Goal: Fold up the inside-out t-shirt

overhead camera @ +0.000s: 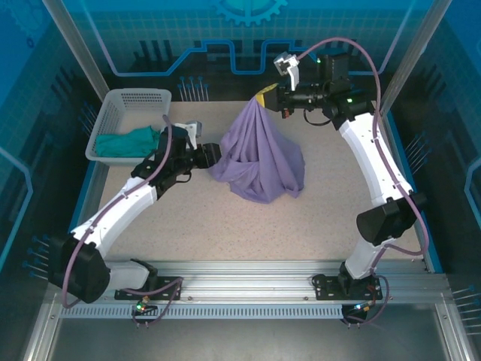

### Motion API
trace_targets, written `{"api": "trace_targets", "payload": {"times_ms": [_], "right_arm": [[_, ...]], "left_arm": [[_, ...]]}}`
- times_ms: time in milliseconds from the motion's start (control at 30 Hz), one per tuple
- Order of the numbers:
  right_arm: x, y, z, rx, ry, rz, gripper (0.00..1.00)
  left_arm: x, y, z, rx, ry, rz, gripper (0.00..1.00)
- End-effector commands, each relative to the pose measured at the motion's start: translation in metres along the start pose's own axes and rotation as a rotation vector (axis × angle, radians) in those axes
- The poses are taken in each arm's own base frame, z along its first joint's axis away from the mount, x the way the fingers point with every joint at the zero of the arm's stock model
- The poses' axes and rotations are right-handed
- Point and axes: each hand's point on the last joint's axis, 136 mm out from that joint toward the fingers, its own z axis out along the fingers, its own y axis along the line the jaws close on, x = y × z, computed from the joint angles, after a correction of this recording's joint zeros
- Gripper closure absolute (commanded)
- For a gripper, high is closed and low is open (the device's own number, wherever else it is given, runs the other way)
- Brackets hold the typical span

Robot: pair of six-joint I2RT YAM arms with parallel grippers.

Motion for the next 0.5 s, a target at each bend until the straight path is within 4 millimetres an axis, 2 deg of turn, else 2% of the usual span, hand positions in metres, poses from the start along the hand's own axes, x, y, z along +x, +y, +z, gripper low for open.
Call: {"api": "trace_targets", "payload": {"times_ms": [0, 100, 367, 467], "right_arm": [[-0.008, 0.022, -0.005, -0.068, -0.001, -0.043, 1.00], [-0.007, 0.022, -0.002, -0.075, 0.006, -0.040, 1.00], [-0.002, 0.024, -0.002, -0.086, 0.025, -0.041, 1.00], [0.001, 0.024, -0.001, -0.095, 0.033, -0.040, 1.00]], "left_arm": [[-0.007, -0.048, -0.018, 0.157, -0.086, 0.186, 0.33], [0.005, -0.066, -0.014, 0.214, -0.063, 0.266, 0.25], [0.002, -0.052, 0.023, 0.104, -0.006, 0.340, 0.20], [0.000, -0.053, 0.037, 0.101, 0.015, 0.352, 0.27]]}}
